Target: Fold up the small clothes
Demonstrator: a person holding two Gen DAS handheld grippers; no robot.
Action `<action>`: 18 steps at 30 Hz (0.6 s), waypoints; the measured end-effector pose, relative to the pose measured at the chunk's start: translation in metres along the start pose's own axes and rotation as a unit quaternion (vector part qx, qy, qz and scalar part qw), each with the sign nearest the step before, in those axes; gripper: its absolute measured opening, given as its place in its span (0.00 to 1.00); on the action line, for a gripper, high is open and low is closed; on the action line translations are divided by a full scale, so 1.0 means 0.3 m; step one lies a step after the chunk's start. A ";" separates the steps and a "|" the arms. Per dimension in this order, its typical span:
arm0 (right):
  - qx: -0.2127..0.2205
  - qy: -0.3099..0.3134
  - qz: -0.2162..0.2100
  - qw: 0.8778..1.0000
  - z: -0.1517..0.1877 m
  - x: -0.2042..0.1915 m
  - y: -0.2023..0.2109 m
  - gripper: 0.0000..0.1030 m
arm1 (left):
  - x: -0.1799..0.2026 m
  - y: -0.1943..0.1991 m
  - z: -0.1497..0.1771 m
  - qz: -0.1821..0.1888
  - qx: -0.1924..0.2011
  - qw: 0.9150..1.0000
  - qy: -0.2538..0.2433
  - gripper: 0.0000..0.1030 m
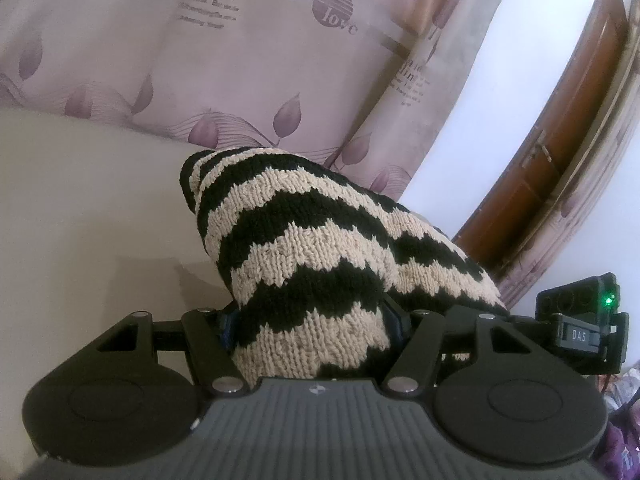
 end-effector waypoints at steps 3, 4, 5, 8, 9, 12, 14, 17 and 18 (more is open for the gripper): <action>-0.002 0.003 0.001 1.000 0.017 -0.014 -0.007 0.59 | -0.008 0.012 0.013 0.000 0.000 1.000 -0.001 0.62; -0.002 0.004 0.001 1.000 0.023 -0.018 -0.010 0.59 | -0.009 0.015 0.016 -0.001 0.001 1.000 -0.001 0.62; -0.002 0.005 0.001 1.000 0.027 -0.022 -0.013 0.59 | -0.009 0.015 0.017 -0.001 0.001 1.000 -0.002 0.62; -0.003 0.005 0.000 1.000 0.046 -0.032 -0.022 0.59 | -0.013 0.025 0.028 -0.006 0.003 1.000 -0.005 0.62; -0.004 0.005 -0.001 1.000 0.051 -0.034 -0.025 0.59 | -0.013 0.027 0.031 -0.006 0.002 1.000 -0.005 0.62; -0.005 0.005 -0.002 1.000 0.064 -0.041 -0.034 0.59 | -0.019 0.033 0.034 -0.006 0.002 1.000 -0.006 0.62; -0.006 0.005 -0.003 1.000 0.070 -0.043 -0.040 0.59 | -0.027 0.040 0.044 -0.007 0.002 1.000 -0.006 0.62; -0.008 0.005 -0.003 1.000 0.078 -0.045 -0.046 0.59 | -0.038 0.049 0.057 -0.007 0.002 1.000 -0.006 0.62; -0.008 0.006 -0.003 1.000 0.078 -0.045 -0.046 0.59 | -0.038 0.049 0.057 -0.007 0.002 1.000 -0.005 0.62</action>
Point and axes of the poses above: each gripper's, at about its wrist camera, not at the fingertips, and y roughly against the way its jaws point, x to its right, z to its underside, the point moved 9 cm from there along -y, roughly the way its jaws point, and after that the axes turned 12 degrees about -x, right-handed, at the moved point
